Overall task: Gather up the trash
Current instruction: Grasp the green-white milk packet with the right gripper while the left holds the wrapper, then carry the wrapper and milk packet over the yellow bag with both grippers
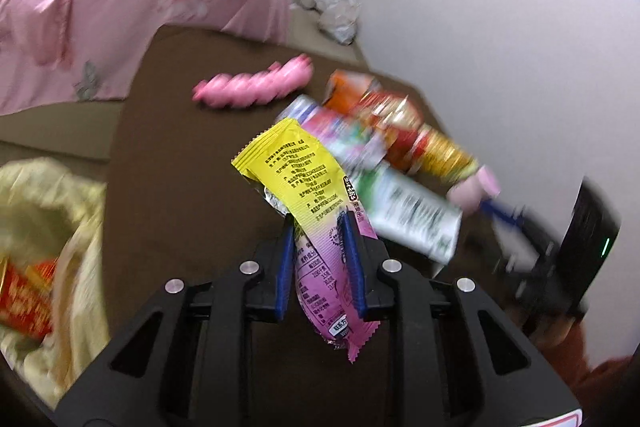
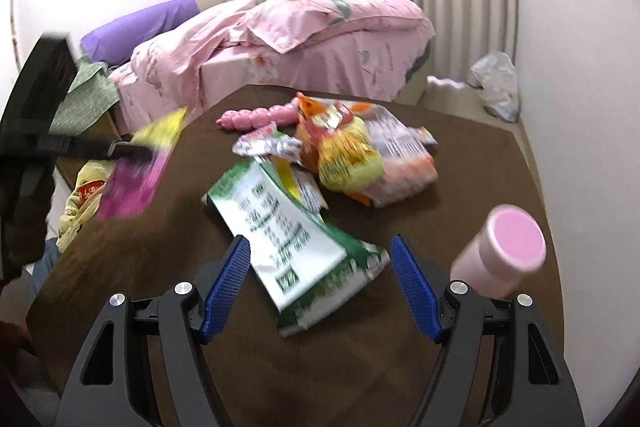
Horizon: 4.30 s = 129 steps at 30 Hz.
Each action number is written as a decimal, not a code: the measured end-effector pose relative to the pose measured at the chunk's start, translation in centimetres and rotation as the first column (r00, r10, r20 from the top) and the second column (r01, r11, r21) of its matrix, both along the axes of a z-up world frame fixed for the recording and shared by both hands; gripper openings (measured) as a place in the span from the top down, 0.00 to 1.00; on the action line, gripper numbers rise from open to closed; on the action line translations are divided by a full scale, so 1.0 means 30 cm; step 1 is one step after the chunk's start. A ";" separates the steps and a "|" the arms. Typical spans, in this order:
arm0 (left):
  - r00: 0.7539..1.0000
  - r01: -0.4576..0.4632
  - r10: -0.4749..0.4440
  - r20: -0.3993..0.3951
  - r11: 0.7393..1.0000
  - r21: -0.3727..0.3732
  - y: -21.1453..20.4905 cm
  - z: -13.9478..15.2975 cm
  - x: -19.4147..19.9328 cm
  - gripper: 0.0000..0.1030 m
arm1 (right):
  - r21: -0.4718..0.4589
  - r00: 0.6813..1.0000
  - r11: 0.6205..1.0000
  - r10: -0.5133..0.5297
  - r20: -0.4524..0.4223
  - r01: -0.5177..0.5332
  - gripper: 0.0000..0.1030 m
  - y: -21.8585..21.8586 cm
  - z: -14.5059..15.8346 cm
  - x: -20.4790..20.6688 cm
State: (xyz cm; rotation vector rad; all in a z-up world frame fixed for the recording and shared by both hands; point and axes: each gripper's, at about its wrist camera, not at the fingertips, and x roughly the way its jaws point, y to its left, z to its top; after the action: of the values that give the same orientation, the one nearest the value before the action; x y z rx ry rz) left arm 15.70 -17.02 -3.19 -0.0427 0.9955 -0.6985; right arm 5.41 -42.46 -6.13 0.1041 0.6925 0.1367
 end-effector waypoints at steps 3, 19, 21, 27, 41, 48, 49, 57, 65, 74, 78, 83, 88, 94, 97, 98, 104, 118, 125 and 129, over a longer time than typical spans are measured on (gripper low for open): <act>0.998 -0.049 0.051 -0.027 0.998 0.040 0.078 -0.063 -0.036 0.78 | 0.039 0.999 0.999 0.037 -0.017 -0.037 0.33 -0.012 -0.005 0.052; 0.993 -0.120 0.121 -0.014 0.991 0.058 0.189 -0.137 -0.076 0.73 | 0.090 0.979 0.988 0.141 -0.150 -0.129 0.33 0.091 -0.040 -0.024; 0.993 -0.119 0.120 -0.022 0.992 0.053 0.195 -0.148 -0.078 0.73 | 0.052 0.984 0.993 0.115 -0.136 -0.109 0.33 0.109 -0.010 -0.021; 0.992 -0.121 0.122 -0.023 0.992 0.040 0.207 -0.151 -0.095 0.73 | -0.052 0.987 0.994 0.086 -0.138 -0.094 0.33 0.182 0.037 0.117; 0.992 -0.126 0.126 -0.023 0.992 -0.004 0.260 -0.142 -0.115 0.65 | -0.144 0.967 0.982 0.088 -0.239 -0.125 0.43 0.255 0.006 0.331; 0.987 -0.156 0.155 -0.037 0.987 -0.030 0.271 -0.132 -0.104 0.58 | -0.077 0.990 0.992 0.096 -0.106 -0.104 0.43 0.235 0.132 0.199; 0.986 -0.163 0.161 -0.041 0.986 -0.030 0.271 -0.131 -0.099 0.57 | -0.084 0.992 0.992 0.092 -0.089 -0.099 0.43 0.231 0.142 0.180; 0.974 -0.214 0.212 -0.075 0.977 -0.012 0.234 -0.129 -0.029 0.57 | -0.057 0.989 0.994 0.083 -0.121 -0.090 0.43 0.213 0.100 0.090; 0.982 -0.175 0.175 -0.068 0.985 -0.001 0.193 -0.139 -0.064 0.57 | -0.048 0.975 0.996 0.066 -0.214 -0.078 0.43 0.193 -0.036 0.036; 0.982 -0.184 0.185 -0.034 0.983 0.016 0.217 -0.143 -0.088 0.57 | -0.068 0.969 0.990 0.106 -0.221 -0.123 0.42 0.215 -0.056 0.028; 0.982 -0.187 0.187 -0.034 0.982 0.008 0.226 -0.140 -0.089 0.57 | -0.119 0.964 0.990 0.044 -0.263 -0.078 0.42 0.219 -0.047 0.045; 0.982 -0.186 0.186 -0.039 0.983 0.004 0.231 -0.143 -0.093 0.57 | -0.100 0.948 0.991 0.050 -0.314 -0.085 0.42 0.215 -0.070 0.086; 0.981 -0.191 0.191 -0.040 0.981 0.003 0.244 -0.143 -0.097 0.57 | -0.023 0.958 0.999 0.038 -0.286 -0.047 0.43 0.183 -0.054 0.096; 0.980 -0.198 0.197 -0.033 0.980 -0.009 0.248 -0.133 -0.091 0.57 | -0.017 0.995 0.998 0.060 -0.085 -0.062 0.44 0.179 0.108 0.032; 0.982 -0.189 0.189 -0.024 0.982 0.000 0.236 -0.128 -0.085 0.57 | -0.020 0.998 0.998 0.059 -0.008 -0.059 0.44 0.177 0.166 0.008; 0.982 -0.187 0.188 -0.021 0.982 0.008 0.228 -0.128 -0.081 0.57 | -0.017 0.998 0.998 0.057 0.004 -0.057 0.44 0.175 0.174 0.004; 0.976 -0.214 0.217 -0.027 0.974 0.078 0.184 -0.144 -0.037 0.57 | -0.003 0.998 0.999 0.051 0.032 -0.051 0.44 0.177 0.193 0.001; 0.972 -0.202 0.201 0.126 0.979 0.002 0.226 0.008 -0.104 0.81 | -0.001 0.994 0.997 0.073 0.085 -0.073 0.44 0.208 0.247 -0.032; 0.914 -0.284 0.307 0.265 0.951 -0.121 0.378 0.162 -0.135 0.82 | -0.020 0.983 0.993 0.115 0.145 -0.113 0.44 0.286 0.321 0.001; 0.856 -0.359 0.390 0.338 0.921 -0.153 0.502 0.228 -0.137 0.81 | -0.021 0.970 0.987 0.160 0.182 -0.159 0.44 0.355 0.359 0.026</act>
State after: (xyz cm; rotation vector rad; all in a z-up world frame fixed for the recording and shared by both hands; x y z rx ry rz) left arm 11.58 -1.96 3.66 -0.1725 0.5741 -0.3667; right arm 6.17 -31.83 4.63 0.0291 0.5172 0.2955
